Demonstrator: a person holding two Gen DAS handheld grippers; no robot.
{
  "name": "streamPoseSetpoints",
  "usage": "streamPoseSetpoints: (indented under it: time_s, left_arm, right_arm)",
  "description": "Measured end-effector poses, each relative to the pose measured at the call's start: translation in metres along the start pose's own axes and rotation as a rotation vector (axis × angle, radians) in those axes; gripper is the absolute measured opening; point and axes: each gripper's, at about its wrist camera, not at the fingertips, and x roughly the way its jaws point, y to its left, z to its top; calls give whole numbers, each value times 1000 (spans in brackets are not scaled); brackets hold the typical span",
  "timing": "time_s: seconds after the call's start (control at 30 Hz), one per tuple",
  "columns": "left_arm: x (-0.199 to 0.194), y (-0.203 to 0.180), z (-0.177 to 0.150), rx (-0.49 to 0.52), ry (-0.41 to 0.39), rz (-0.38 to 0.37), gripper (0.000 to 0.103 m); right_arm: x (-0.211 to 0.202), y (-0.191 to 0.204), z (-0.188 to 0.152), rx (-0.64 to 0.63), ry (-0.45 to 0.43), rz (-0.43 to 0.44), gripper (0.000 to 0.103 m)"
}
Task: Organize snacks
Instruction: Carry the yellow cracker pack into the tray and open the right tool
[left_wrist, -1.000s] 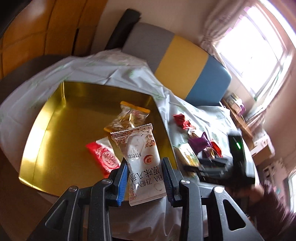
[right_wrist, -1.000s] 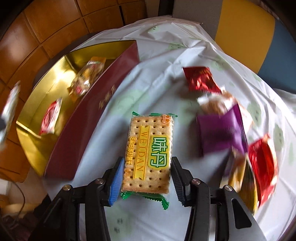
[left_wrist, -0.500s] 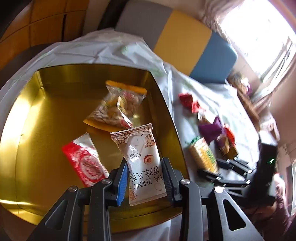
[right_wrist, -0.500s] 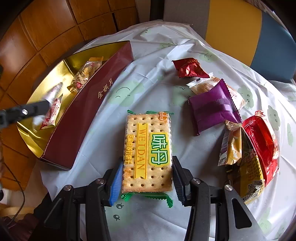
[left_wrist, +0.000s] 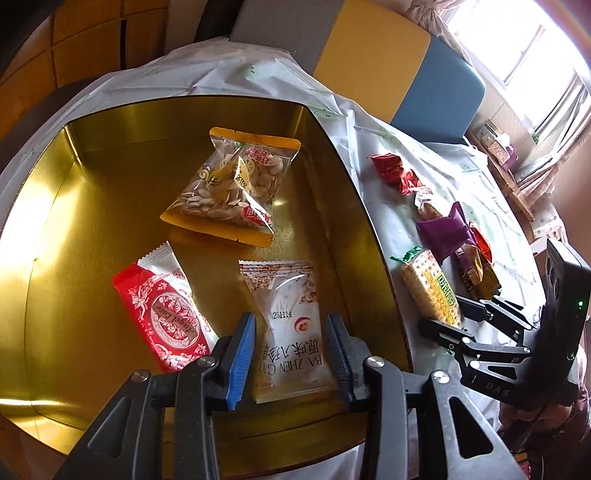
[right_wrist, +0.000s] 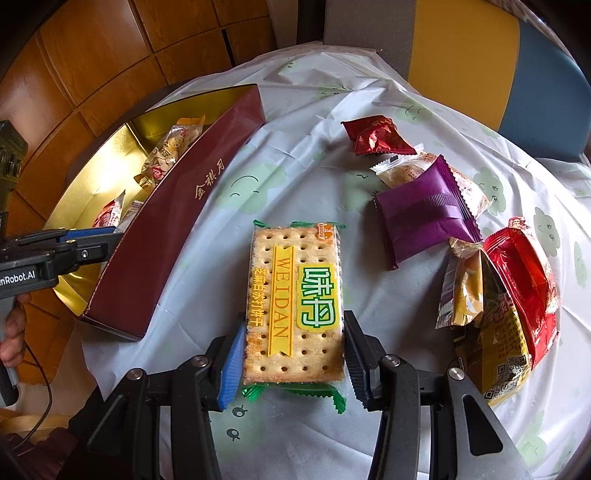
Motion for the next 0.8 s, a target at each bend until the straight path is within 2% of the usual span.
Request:
streamPoseSetpoints:
  time_s: [0.33, 0.8]
  left_arm:
    - [-65, 1, -16, 6, -213, 150, 39]
    - [-108, 28, -46, -72, -332, 328, 39]
  right_arm:
    - [1, 7, -4, -18, -26, -49, 49]
    - [-2, 6, -10, 12, -66, -55, 49]
